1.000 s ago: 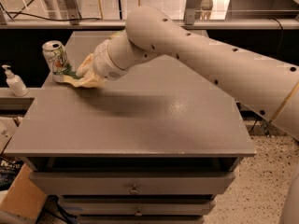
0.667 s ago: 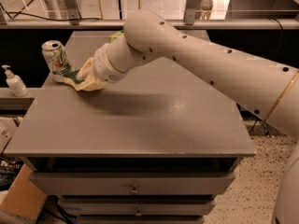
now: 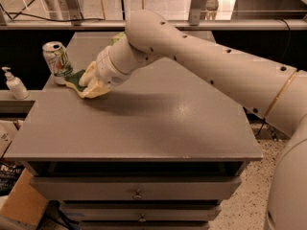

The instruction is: Move sponge near 7up can

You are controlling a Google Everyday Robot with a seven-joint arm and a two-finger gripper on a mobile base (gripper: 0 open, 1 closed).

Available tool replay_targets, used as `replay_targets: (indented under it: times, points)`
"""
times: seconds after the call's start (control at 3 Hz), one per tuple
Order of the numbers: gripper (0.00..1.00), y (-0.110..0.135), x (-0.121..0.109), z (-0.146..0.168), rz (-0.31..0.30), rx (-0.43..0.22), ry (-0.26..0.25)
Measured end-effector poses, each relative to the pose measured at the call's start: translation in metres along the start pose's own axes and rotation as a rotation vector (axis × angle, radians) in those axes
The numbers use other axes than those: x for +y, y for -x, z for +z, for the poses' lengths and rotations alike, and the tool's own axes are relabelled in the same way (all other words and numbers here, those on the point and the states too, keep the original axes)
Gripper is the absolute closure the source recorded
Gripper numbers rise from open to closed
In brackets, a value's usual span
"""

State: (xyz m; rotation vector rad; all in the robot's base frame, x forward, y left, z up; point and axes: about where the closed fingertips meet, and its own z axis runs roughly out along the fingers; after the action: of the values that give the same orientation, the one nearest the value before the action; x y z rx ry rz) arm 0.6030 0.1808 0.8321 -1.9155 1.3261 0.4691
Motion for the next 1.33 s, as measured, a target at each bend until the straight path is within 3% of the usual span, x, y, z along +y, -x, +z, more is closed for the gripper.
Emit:
replay_targets:
  times: [0.33,0.67,1.0,1.33]
  points:
    - [0.14,-0.002,-0.001,0.000,0.015,0.003,0.012]
    - [0.00,-0.004,-0.002,0.000,0.030,0.005,0.021]
    - [0.00,-0.004,-0.003,-0.001,0.036,0.003,0.024]
    - [0.00,-0.006,-0.009,-0.019,0.086,-0.027,0.049]
